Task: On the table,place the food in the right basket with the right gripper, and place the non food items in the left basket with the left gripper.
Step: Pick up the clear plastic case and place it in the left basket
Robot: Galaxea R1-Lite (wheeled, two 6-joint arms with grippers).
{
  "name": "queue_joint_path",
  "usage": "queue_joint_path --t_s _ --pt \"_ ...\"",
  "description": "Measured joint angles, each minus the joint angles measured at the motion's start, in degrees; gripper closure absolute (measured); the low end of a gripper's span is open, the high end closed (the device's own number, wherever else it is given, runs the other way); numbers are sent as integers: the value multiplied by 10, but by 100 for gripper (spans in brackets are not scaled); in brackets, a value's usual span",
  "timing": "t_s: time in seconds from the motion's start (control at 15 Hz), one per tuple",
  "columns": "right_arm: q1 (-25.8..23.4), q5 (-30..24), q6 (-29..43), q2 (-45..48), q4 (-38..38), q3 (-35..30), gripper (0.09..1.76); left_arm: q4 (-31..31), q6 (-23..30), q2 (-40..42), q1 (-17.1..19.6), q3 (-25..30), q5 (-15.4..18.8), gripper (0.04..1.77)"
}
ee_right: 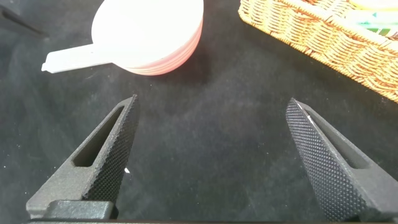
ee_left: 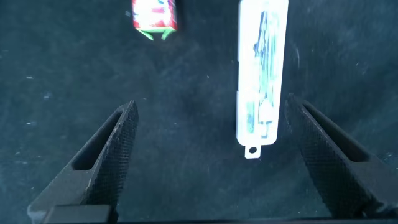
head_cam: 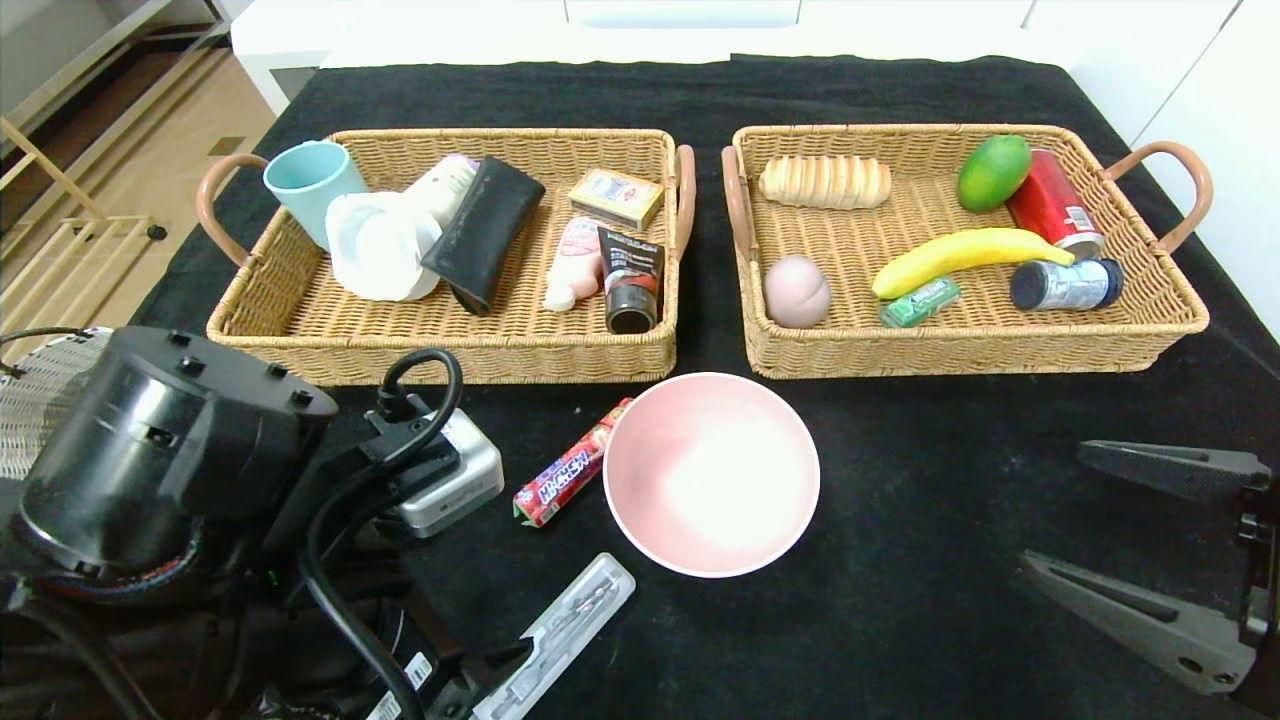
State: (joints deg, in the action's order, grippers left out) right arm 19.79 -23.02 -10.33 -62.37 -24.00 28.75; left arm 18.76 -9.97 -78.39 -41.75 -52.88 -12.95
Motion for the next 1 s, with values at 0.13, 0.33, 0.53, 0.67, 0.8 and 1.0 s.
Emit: queue_joint_path --t_s 0.13,0.33,0.53,0.67,0.8,1.0 --pt "0 0 0 0 0 0 14 -1 -1 -12 -11 3 -2 11" --pt "1 0 0 0 0 0 14 0 -5 -33 -27 4 -19 10" --pt "0 0 0 -1 -1 0 14 0 -5 -56 -42 3 -30 10" --pt "0 0 -1 -1 -1 0 14 0 -5 -73 -50 2 -45 10" --pt "0 0 -1 -1 -1 0 14 -2 -4 -86 -57 2 -50 10" --pt "0 0 -1 -1 -1 0 14 -3 0 -99 -59 4 -59 10"
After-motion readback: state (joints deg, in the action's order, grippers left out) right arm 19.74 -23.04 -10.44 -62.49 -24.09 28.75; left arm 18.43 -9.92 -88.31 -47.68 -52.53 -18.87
